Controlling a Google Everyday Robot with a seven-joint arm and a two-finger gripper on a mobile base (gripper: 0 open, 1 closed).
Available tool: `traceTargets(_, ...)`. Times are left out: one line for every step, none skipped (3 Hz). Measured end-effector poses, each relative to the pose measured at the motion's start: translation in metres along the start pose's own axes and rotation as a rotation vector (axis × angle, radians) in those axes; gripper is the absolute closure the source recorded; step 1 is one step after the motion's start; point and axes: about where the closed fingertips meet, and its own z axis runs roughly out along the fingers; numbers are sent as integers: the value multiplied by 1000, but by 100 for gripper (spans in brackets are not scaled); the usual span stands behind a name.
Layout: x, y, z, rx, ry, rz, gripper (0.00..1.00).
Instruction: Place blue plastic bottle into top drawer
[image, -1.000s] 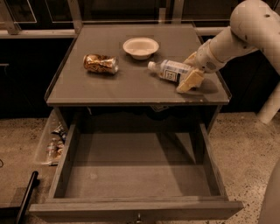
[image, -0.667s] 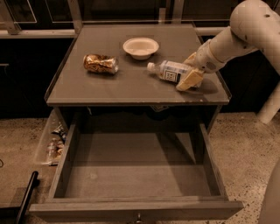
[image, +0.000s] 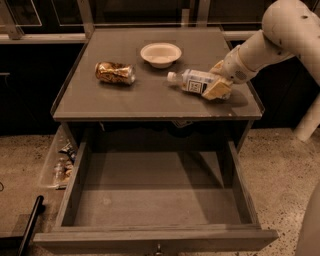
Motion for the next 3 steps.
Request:
traceTargets(-4, 15, -16, -5, -53, -11, 100)
traceTargets(-2, 38, -38, 8, -135, -53, 100)
traceTargets(6, 69, -61, 65, -140, -133, 100)
